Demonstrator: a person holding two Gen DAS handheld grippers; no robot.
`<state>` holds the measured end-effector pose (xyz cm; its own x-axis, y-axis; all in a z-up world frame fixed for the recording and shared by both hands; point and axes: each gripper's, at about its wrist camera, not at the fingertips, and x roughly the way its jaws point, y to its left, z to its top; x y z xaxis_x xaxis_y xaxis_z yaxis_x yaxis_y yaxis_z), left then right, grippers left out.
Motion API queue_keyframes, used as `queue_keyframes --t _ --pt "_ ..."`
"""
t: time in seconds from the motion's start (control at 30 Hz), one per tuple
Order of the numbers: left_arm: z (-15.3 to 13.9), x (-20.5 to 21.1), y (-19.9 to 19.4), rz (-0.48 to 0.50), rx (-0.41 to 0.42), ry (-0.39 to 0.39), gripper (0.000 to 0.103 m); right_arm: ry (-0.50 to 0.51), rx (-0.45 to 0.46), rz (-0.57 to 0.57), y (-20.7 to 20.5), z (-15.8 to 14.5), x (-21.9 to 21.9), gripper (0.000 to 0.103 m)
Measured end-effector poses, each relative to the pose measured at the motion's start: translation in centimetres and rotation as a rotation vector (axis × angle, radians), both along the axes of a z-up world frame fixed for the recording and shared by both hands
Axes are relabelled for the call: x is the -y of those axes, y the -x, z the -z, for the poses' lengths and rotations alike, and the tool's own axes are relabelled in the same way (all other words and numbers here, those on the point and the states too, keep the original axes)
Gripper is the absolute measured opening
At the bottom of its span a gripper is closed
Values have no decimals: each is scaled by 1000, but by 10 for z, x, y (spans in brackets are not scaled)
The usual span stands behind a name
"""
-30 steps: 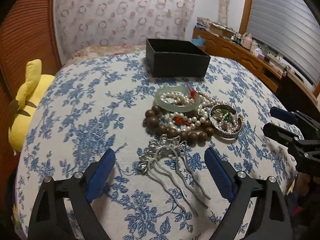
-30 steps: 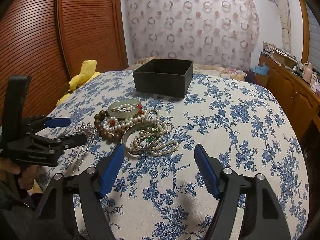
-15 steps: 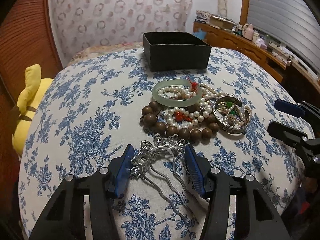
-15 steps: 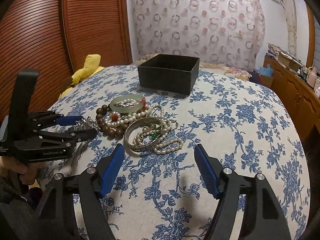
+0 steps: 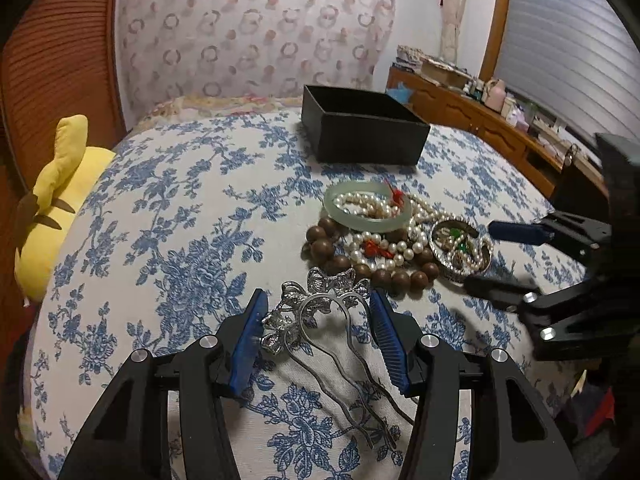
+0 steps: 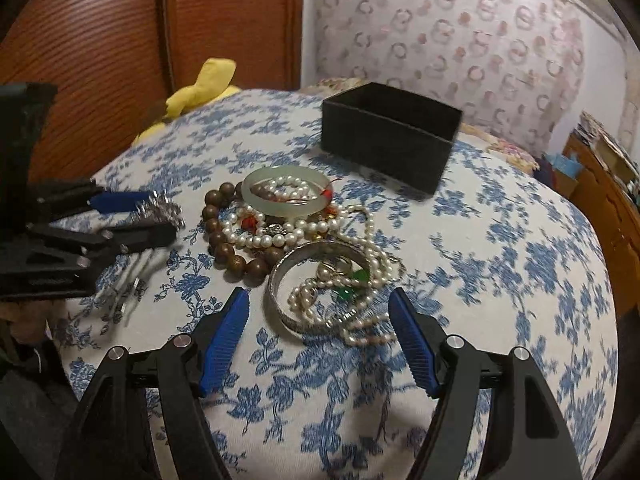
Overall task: Organize jewelry
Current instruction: 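Grasp the silver hair comb with the left tool while the right tool grasps the silver bangle, then carry the comb into the black box with the left tool while the right tool drops the bangle in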
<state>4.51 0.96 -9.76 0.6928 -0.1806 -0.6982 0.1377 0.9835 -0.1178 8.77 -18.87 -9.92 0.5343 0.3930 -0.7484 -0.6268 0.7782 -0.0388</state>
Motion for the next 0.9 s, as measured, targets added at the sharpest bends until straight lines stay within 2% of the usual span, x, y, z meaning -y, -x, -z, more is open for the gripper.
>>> queue_keyframes --t 0.17,0.2,0.23,0.3,0.6,0.9 --pt "-4 -2 -2 -2 10 13 50 71 -3 -46 -8 5 -13 74" --pt "-5 -2 -3 0 12 12 50 79 -1 -49 -9 5 -15 71" --pt "-5 -2 -4 1 14 10 50 89 6 -48 -10 6 -15 61" --pt "-7 -2 -6 5 17 5 50 94 13 -49 -12 6 -15 61" --pt "-25 3 -26 24 57 -5 50 -1 51 -10 -18 -17 10 61" --pt "-49 16 -72 54 95 -8 50 -56 141 37 -53 -45 31 61"
